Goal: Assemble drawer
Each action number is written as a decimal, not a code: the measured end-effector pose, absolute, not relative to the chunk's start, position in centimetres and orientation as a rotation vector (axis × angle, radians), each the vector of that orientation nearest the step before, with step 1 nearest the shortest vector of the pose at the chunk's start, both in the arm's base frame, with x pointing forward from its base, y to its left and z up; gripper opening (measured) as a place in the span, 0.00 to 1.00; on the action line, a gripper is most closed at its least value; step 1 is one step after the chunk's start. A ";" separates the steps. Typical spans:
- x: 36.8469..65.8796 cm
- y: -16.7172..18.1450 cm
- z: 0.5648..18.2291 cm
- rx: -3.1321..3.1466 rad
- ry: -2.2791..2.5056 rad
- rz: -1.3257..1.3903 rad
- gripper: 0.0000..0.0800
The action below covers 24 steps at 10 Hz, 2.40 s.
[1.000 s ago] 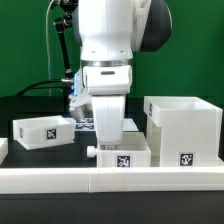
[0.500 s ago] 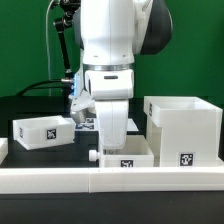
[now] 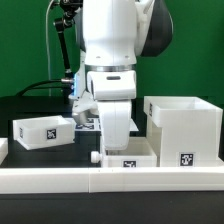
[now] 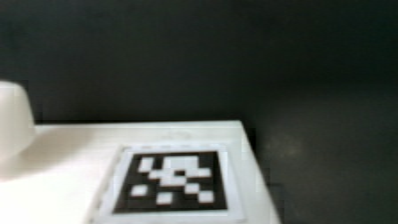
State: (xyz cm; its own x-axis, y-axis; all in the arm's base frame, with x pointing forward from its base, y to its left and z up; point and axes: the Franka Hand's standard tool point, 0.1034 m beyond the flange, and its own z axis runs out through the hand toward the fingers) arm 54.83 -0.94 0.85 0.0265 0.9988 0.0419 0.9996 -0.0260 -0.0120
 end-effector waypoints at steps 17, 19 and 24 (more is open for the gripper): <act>54.8 -0.4 0.6 -2.206 -2.226 -0.062 0.05; 54.8 -0.1 0.6 -2.182 -2.255 -0.050 0.05; 54.7 -0.1 0.6 -2.185 -2.249 -0.048 0.05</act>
Offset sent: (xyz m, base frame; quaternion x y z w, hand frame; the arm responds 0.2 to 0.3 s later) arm 0.0064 0.0160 0.0040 -0.0130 -0.0013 -0.0182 0.9998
